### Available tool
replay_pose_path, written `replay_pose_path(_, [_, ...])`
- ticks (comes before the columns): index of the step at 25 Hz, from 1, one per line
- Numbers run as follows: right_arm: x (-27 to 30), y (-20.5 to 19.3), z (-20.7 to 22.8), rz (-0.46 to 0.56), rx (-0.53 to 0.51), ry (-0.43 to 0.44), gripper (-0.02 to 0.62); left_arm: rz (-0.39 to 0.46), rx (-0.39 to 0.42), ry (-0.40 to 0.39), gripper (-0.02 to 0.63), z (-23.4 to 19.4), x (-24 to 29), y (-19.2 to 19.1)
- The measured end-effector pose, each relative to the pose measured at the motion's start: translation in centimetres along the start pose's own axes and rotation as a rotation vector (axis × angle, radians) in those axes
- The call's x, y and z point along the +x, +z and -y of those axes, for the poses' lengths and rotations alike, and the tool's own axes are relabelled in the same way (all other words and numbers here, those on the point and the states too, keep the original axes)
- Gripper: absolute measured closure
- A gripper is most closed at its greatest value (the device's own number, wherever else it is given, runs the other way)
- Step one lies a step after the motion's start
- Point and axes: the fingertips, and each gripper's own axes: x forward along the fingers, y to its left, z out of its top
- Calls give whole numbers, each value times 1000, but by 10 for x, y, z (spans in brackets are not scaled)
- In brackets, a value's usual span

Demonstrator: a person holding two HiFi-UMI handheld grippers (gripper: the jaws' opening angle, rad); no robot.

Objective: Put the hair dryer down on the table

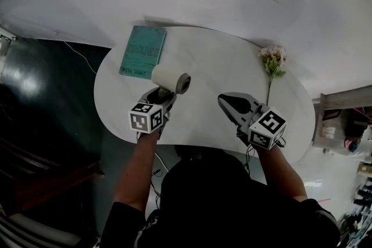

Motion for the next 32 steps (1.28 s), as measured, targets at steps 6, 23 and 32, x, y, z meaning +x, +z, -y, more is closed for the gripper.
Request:
replay_pose_path(6, [-10,-9,5,-17,10,-16,589,-140,48,-4,371,-4,43,-31])
replay_pose_path(23, [-33,-12,16,5,71,-71,589,-318,143,33,364,-20,80,-64])
replay_pose_path(32, [-17,-9,5,-25,29,-49,589,-188,197,29,360,-17,58,-33])
